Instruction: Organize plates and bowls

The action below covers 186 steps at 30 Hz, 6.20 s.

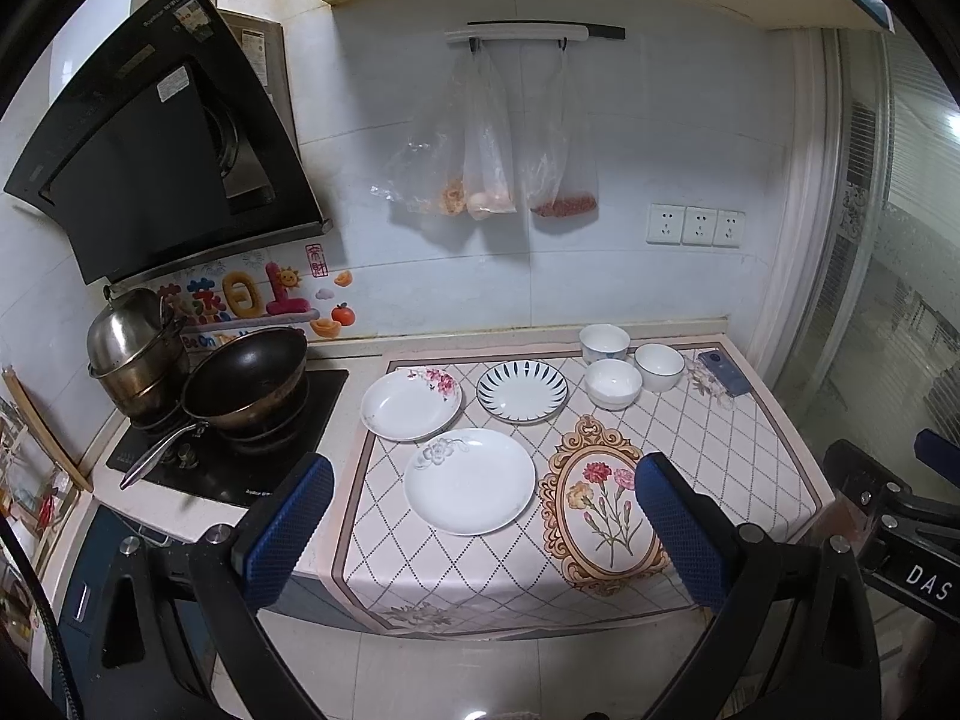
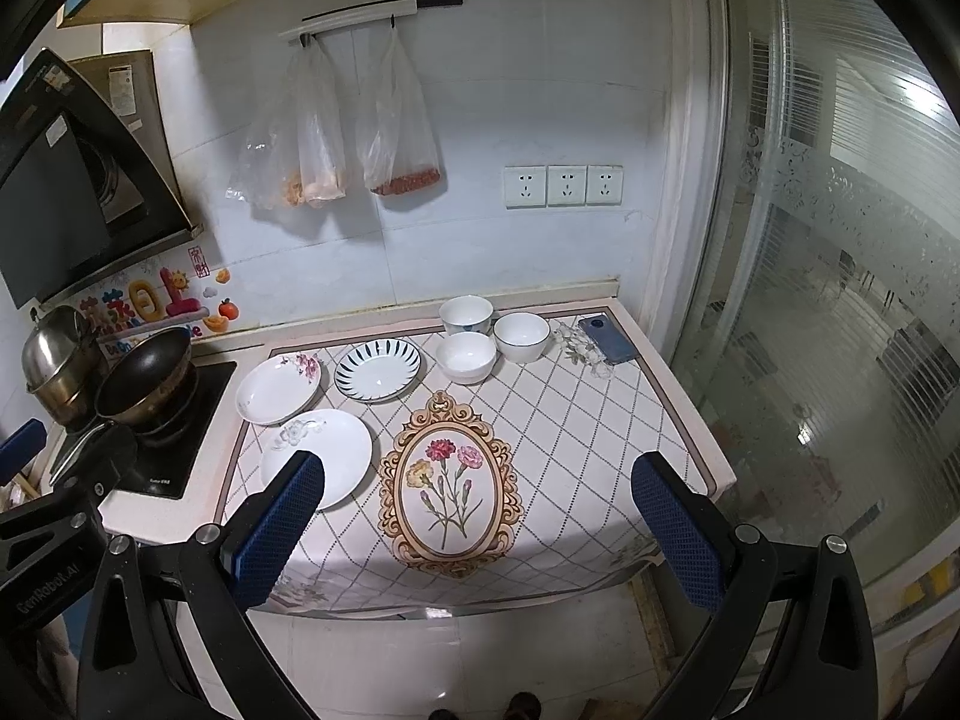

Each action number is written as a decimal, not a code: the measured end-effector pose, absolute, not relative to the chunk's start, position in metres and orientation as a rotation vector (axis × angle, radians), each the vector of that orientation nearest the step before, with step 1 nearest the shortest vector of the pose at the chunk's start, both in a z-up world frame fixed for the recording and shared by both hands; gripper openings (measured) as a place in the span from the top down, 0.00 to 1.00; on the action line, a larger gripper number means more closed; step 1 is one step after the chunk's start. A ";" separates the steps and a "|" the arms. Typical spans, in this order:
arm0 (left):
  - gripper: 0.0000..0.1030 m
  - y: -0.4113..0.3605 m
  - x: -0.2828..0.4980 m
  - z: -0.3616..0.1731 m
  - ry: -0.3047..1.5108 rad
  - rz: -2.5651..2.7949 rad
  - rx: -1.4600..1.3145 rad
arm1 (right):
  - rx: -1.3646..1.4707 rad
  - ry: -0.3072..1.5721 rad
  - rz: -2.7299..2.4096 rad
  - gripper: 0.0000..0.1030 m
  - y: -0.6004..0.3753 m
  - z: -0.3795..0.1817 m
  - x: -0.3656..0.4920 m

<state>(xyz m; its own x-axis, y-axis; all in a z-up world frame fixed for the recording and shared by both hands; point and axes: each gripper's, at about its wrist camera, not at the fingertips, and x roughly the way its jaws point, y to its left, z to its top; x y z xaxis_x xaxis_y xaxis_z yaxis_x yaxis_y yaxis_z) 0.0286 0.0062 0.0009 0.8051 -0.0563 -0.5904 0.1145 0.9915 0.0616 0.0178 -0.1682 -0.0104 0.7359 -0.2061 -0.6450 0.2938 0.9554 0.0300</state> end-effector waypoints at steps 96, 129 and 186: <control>0.67 -0.071 0.362 -0.362 1.436 -0.240 -0.001 | 0.600 1.356 0.182 0.87 -0.321 -0.414 0.376; 0.60 0.224 0.502 -0.324 1.257 0.086 -0.233 | 0.560 1.315 0.332 0.50 -0.081 -0.347 0.606; 0.82 -0.014 0.417 -0.305 1.353 -0.328 -0.046 | 0.565 1.452 0.203 0.88 -0.274 -0.348 0.441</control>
